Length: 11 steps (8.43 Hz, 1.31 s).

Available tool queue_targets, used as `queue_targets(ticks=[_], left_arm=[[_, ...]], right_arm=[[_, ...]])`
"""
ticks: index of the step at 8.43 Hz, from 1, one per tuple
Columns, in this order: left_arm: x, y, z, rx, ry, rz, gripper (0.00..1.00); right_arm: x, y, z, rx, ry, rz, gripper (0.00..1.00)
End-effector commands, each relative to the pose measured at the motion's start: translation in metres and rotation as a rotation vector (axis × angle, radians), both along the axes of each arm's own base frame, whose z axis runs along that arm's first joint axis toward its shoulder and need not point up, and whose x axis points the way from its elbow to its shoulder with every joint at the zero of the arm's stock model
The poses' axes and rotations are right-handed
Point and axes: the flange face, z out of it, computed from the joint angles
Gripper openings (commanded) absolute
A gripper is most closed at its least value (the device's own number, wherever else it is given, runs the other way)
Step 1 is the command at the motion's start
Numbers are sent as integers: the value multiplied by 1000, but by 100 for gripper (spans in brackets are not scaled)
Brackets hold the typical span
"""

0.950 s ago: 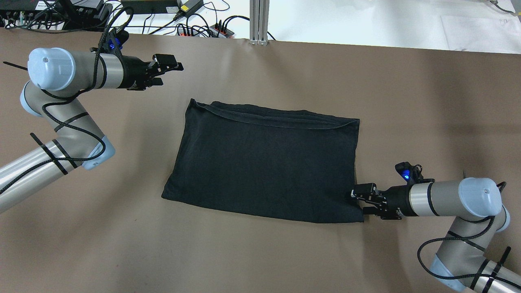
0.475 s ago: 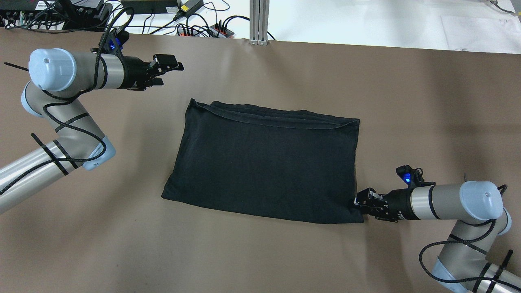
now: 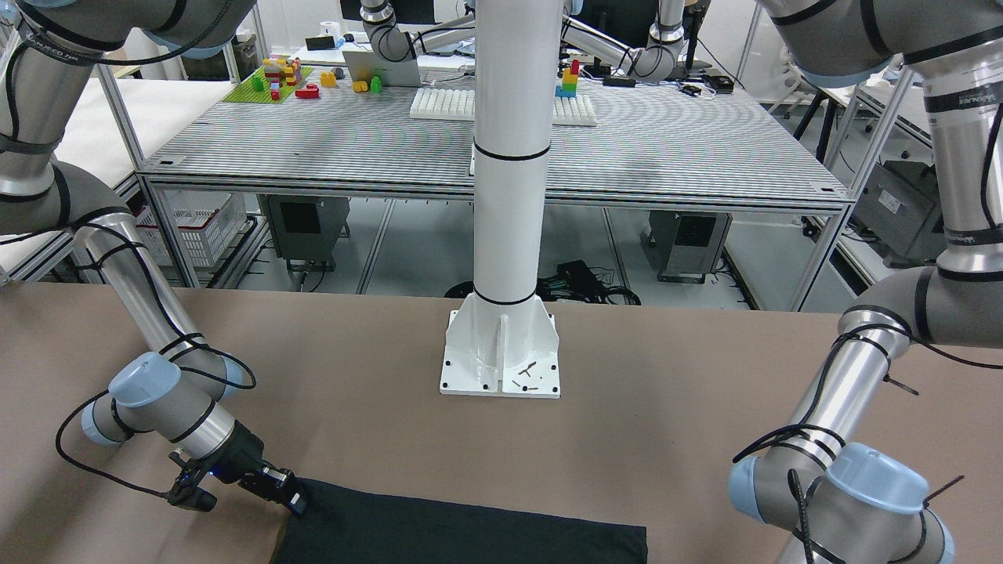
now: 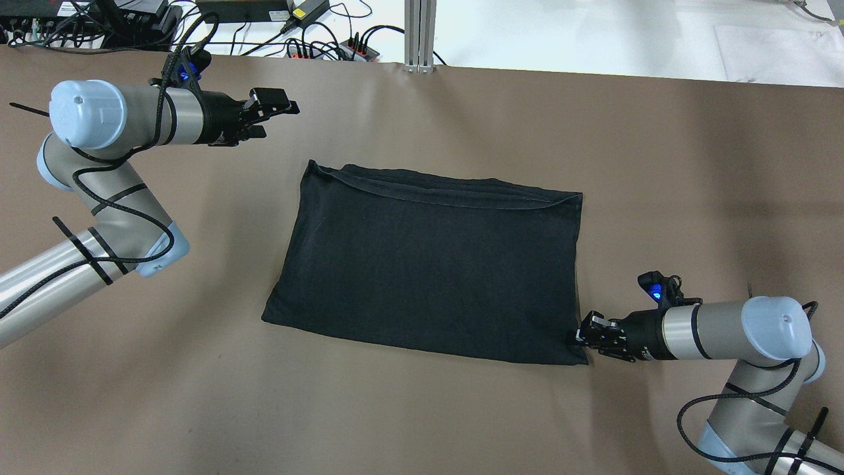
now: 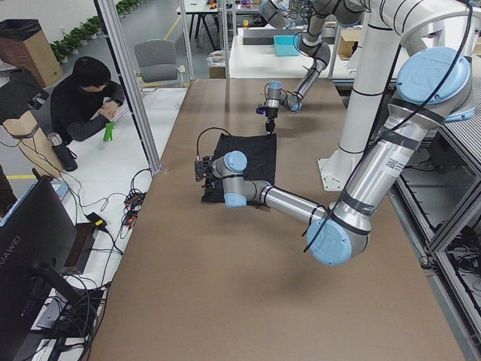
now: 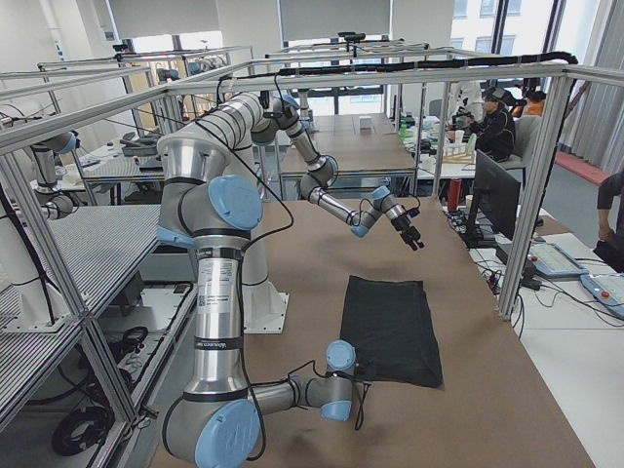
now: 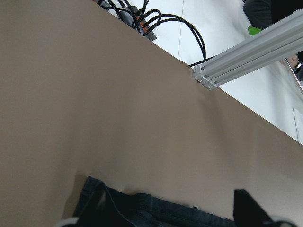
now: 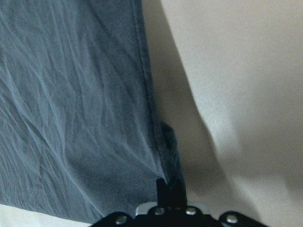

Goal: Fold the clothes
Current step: 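Grasp the folded shirt's corner nearest the right gripper and drag it toward the robot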

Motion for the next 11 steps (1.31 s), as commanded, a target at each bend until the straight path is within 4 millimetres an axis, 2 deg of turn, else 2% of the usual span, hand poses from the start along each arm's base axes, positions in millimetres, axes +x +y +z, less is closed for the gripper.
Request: queue_targets(ticks=[1,2,3,4,5,7,8,10,11], left_arm=[[1,-1,-2,1,0,0,95],[1,-1,0,8,-9,1,94],[0,-2,-1,12,-10,0,94],[-2,-3,0,10,-11,-3,94],[-2,-4,0,9,-11,-5,94],[-4,-5,1,7,-13,-8,95],[-5,-6,4,4,-17,-10,94],[-9,-8,13,-4,-29,-42,95],[-10,-7,20,-12,-34,-44,94]], right_arm=[[3,3,-14,17,-25,-13,0],[8,10,-33,38,-59,-34,0],[12,32,-63,70,-112,-88,0],[8,56,-75,83,-133,-127,0],[-3,75,-84,93,-152,-165,0],[-22,105,-119,123,-218,-229,0],[-30,114,-123,128,-226,-240,0],[-58,141,-154,153,-287,-274,0],[-69,152,-156,158,-289,-284,0]])
